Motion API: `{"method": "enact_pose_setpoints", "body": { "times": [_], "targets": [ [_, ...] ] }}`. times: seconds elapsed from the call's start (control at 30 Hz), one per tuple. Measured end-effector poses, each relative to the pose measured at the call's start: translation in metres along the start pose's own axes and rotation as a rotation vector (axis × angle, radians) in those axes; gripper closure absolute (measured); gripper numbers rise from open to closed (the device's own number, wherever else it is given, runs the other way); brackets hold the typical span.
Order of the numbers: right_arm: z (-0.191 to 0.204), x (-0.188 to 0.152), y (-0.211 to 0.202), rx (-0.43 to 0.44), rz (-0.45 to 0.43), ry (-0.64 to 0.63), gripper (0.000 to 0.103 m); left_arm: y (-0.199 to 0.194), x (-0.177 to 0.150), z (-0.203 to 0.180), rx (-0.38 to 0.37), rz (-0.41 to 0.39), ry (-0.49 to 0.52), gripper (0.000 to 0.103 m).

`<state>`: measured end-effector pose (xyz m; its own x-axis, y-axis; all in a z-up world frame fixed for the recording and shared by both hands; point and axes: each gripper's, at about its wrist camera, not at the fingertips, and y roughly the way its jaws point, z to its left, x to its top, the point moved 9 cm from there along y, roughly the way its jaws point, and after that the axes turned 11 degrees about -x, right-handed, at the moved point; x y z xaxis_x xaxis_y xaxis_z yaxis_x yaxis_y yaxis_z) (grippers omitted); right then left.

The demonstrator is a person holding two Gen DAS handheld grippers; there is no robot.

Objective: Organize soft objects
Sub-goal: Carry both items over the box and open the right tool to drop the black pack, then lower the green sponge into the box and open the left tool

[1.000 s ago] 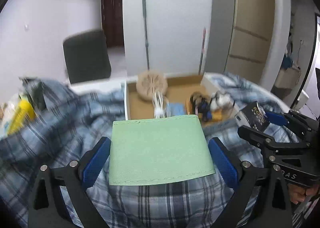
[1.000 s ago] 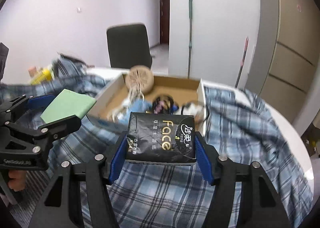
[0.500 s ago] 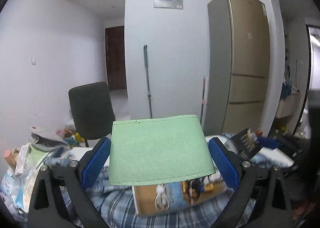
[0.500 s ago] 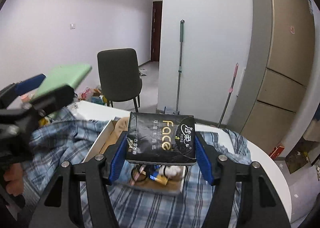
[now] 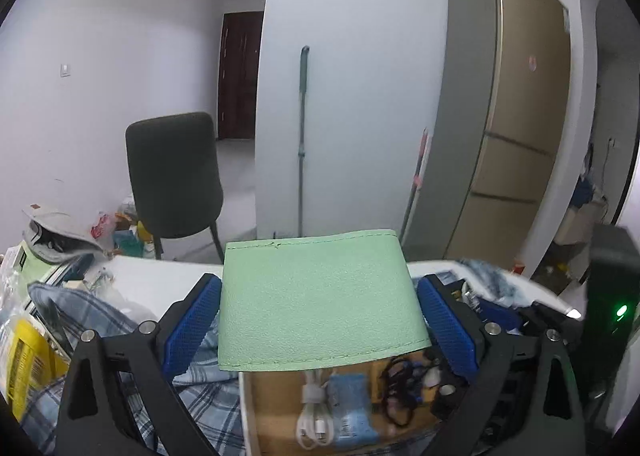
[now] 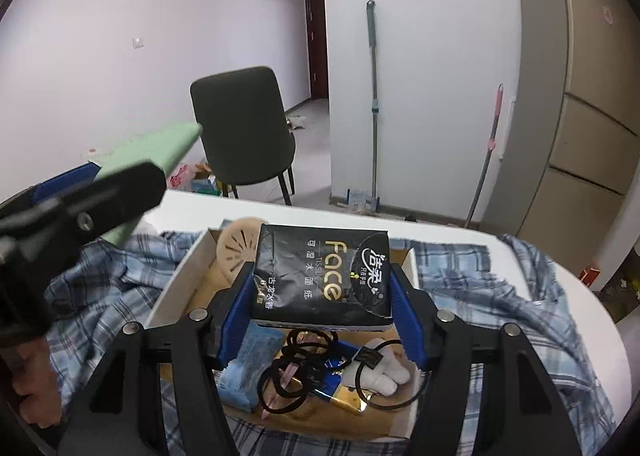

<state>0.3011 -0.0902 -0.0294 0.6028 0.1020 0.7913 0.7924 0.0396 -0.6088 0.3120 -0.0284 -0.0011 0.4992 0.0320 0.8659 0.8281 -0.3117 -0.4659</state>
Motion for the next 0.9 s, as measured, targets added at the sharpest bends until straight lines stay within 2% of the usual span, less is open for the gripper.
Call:
{"method": "enact_pose_setpoints", "body": {
  "times": [0.17, 0.37, 0.4, 0.47, 0.53, 0.7, 0.8, 0.9],
  "targets": [
    [0.002, -0.019, 0.025, 0.023, 0.037, -0.011, 0.041, 0.025, -0.024, 0.009, -0.008, 0.081, -0.020, 0.004],
    [0.001, -0.034, 0.042, 0.027, 0.085, -0.032, 0.040, 0.030, -0.034, 0.008, -0.013, 0.102, -0.034, 0.004],
    [0.001, -0.036, 0.044, 0.030, 0.090, -0.032, 0.038, 0.031, -0.034, 0.008, -0.011, 0.101, -0.032, 0.004],
    [0.001, -0.040, 0.049, 0.034, 0.107, -0.029, 0.022, 0.032, -0.035, 0.008, -0.010, 0.101, -0.031, 0.004],
    [-0.001, -0.041, 0.052, 0.032, 0.115, -0.015, 0.012, 0.034, -0.038, 0.008, -0.015, 0.109, -0.038, 0.004],
    [-0.018, -0.035, 0.049, 0.001, 0.091, 0.013, 0.011, 0.038, -0.043, 0.010, -0.016, 0.123, -0.045, 0.004],
    [-0.030, -0.030, 0.044, -0.020, 0.089, -0.017, 0.011, 0.040, -0.045, 0.010, -0.027, 0.122, -0.048, 0.004],
    [-0.043, -0.026, 0.042, -0.085, 0.078, -0.046, 0.011, 0.047, -0.051, 0.009, -0.038, 0.145, -0.058, 0.003]
  ]
}}
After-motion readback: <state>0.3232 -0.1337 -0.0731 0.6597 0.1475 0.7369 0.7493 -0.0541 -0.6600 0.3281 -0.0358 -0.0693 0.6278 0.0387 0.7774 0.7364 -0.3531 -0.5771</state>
